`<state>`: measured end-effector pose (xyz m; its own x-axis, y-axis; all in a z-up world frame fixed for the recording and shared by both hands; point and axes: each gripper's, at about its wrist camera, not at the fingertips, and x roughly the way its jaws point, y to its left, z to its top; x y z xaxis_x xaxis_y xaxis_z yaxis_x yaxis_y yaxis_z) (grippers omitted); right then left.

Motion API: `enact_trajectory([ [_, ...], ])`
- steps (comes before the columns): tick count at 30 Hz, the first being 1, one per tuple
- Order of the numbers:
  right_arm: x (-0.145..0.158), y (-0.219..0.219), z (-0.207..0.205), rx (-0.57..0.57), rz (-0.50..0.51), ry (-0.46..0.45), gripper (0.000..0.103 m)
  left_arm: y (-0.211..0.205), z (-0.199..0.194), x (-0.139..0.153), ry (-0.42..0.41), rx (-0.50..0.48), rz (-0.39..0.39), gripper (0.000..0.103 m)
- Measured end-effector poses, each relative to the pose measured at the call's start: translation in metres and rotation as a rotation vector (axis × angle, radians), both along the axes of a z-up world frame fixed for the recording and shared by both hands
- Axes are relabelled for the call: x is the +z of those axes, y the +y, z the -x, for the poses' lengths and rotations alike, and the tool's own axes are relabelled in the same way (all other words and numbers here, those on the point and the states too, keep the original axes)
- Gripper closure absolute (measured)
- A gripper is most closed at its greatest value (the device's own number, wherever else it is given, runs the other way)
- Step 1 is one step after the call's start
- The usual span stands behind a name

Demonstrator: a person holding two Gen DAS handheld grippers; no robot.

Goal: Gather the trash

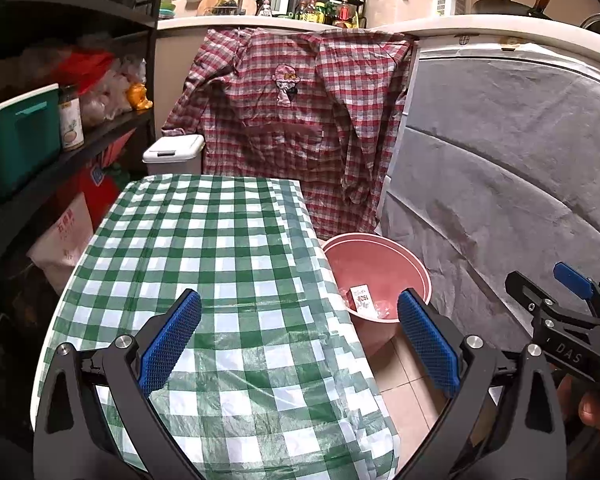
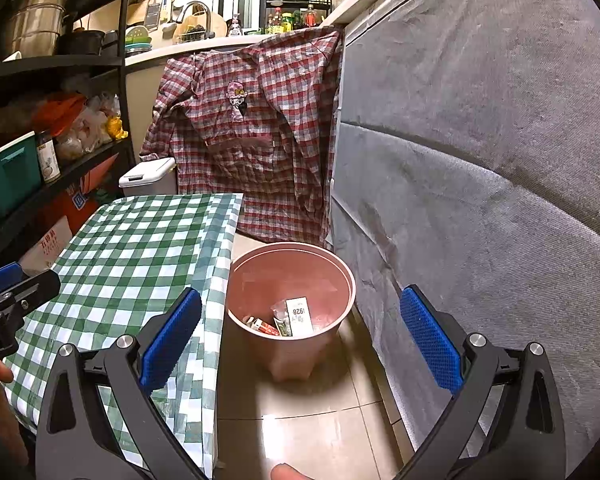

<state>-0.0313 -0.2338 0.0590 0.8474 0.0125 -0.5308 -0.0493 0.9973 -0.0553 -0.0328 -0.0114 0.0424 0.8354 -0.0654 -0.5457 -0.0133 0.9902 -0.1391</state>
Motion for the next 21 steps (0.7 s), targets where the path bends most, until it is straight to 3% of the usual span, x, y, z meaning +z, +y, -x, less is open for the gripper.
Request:
enact_trajectory([
  [21, -0.0002, -0.0016, -0.0022, -0.006, -0.011, 0.000, 0.005, -0.0068, -0.0022, -0.0032, 0.006, 0.005, -0.024, 0.008],
])
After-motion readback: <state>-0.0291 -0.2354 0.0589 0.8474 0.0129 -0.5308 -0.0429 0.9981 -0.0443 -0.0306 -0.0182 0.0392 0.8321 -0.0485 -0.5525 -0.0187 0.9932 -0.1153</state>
